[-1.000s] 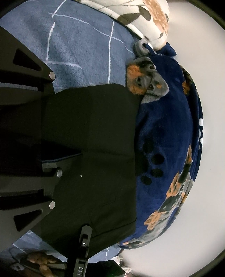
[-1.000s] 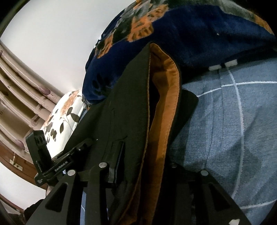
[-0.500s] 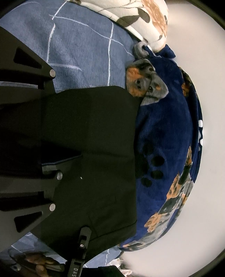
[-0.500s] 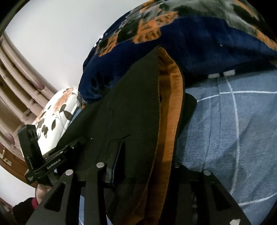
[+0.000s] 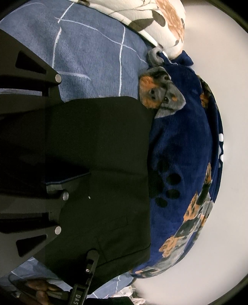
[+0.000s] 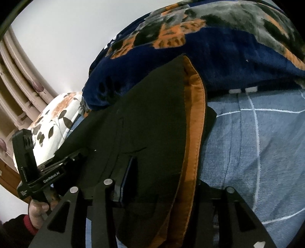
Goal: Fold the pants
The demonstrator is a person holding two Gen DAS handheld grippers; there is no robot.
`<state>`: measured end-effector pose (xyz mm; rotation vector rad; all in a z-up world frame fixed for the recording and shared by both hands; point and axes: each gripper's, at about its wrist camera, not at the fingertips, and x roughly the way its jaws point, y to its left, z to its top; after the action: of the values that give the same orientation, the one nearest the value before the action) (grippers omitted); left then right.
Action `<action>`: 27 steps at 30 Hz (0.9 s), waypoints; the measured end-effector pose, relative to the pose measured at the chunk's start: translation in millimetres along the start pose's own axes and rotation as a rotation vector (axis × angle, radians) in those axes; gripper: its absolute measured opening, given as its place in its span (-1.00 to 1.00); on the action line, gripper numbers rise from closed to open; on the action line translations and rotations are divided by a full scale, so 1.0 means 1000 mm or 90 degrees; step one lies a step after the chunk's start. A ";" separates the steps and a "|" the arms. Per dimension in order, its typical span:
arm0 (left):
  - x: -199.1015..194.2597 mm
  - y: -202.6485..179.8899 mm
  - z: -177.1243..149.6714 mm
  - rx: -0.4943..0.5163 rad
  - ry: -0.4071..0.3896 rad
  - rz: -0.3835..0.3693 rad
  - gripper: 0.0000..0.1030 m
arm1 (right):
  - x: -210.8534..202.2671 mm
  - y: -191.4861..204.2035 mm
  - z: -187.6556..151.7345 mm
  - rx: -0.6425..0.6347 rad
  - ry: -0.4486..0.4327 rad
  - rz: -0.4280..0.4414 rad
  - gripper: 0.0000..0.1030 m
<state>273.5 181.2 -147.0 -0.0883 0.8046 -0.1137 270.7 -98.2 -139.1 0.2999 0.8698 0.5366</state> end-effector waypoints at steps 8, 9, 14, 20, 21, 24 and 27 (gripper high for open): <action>0.000 0.000 0.000 0.000 0.000 0.002 -0.21 | -0.001 0.002 -0.001 -0.009 -0.003 -0.014 -0.22; 0.000 0.000 0.000 -0.001 0.000 0.001 -0.21 | -0.001 0.002 -0.001 -0.009 -0.003 -0.014 -0.22; 0.000 0.000 0.000 -0.001 0.000 0.004 -0.18 | -0.002 0.002 0.000 -0.010 -0.003 -0.014 -0.21; 0.000 0.001 0.000 -0.001 -0.001 0.006 -0.17 | -0.001 0.003 0.000 -0.009 -0.003 -0.014 -0.20; 0.000 0.001 0.000 -0.001 0.000 0.006 -0.17 | -0.002 0.002 0.000 -0.010 -0.003 -0.014 -0.20; 0.000 0.001 0.000 -0.001 -0.001 0.006 -0.16 | -0.001 0.003 0.000 -0.010 -0.003 -0.014 -0.19; 0.000 0.001 0.000 -0.001 -0.001 0.007 -0.15 | -0.001 0.003 0.000 -0.010 -0.003 -0.015 -0.19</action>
<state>273.8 182.2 -147.5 -0.0852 0.8041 -0.1030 269.0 -96.5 -137.6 0.2763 0.8632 0.5212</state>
